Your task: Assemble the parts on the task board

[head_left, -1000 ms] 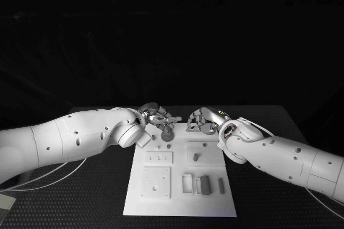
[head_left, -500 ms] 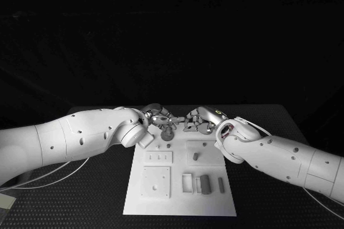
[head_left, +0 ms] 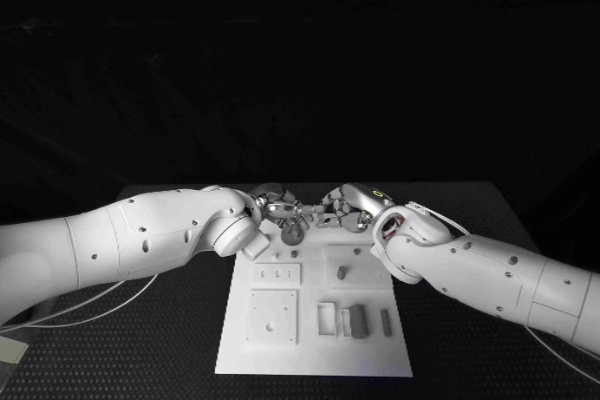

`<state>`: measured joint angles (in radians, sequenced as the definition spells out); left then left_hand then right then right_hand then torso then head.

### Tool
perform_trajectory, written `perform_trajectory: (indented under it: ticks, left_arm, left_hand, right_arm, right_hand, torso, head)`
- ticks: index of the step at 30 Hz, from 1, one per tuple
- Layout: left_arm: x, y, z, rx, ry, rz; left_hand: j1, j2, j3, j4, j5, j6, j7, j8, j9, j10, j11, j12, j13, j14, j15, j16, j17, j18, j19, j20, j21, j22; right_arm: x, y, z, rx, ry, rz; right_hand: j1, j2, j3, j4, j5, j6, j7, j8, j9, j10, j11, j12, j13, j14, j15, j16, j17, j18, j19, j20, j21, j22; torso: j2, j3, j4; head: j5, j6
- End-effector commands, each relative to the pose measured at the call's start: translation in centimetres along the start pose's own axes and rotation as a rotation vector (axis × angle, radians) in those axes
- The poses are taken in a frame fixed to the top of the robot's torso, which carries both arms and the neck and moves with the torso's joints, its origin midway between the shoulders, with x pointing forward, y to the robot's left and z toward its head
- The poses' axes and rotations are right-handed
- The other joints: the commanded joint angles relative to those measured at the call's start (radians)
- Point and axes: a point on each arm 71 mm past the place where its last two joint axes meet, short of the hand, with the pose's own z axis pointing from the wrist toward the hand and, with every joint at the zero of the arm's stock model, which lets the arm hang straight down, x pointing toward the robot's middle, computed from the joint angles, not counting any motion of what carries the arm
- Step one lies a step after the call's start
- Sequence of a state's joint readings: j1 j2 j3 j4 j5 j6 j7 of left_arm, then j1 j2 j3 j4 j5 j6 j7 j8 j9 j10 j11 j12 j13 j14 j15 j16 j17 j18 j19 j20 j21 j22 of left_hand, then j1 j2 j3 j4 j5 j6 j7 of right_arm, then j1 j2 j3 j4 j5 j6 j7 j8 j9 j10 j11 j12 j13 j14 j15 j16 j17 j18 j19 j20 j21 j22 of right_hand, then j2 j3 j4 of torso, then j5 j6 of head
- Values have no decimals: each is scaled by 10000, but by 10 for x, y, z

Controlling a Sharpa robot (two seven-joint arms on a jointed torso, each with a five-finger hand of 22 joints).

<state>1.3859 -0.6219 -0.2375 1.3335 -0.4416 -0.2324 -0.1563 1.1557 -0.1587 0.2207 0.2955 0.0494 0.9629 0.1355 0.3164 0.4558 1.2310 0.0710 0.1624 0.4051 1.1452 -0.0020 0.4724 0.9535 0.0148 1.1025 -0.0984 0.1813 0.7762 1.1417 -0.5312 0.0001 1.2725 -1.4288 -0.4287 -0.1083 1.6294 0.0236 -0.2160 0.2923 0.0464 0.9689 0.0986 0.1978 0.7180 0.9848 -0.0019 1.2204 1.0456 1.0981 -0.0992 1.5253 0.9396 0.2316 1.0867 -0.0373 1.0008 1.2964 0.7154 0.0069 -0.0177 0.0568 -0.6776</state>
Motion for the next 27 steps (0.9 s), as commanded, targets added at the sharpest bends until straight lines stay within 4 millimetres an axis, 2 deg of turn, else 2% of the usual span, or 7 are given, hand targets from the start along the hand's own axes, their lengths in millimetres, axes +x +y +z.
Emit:
perform_trajectory:
  ticks: [1,15,27]
  left_arm:
    - [3,-1,1,-47,194,100]
    - [5,-3,3,-68,193,74]
    - [7,-4,3,-84,247,78]
  left_hand:
    - [-110,26,62,-17,-7,58,-17,42,10,-1,-34,61,16,33,-18,50,12,23,25,-19,24,14]
    - [-141,44,104,-24,-7,50,-18,35,10,-19,-31,48,46,16,-19,58,7,18,11,-25,15,32]
    - [311,239,46,-69,-7,64,-25,48,38,-19,-38,35,184,-9,-26,122,5,0,-18,-38,16,142]
  right_arm:
    - [0,4,1,-118,14,-91]
    - [2,10,1,-235,82,-34]
    - [3,13,1,-294,138,-6]
  right_hand:
    - [-89,-28,77,7,0,188,105,-30,9,72,1,-51,-15,1,-88,34,-16,302,-14,-60,28,-10]
    - [-99,-37,92,9,0,193,103,-33,11,79,-2,-53,-22,7,-91,32,-22,302,-8,-65,25,-17]
    - [-106,-44,102,9,0,196,101,-36,13,83,-3,-54,-27,11,-93,32,-26,302,-4,-69,23,-21]
  torso:
    - [4,-3,6]
    - [6,6,-8]
    - [6,8,-6]
  head:
    - [3,-4]
    - [18,-7]
    - [12,-21]
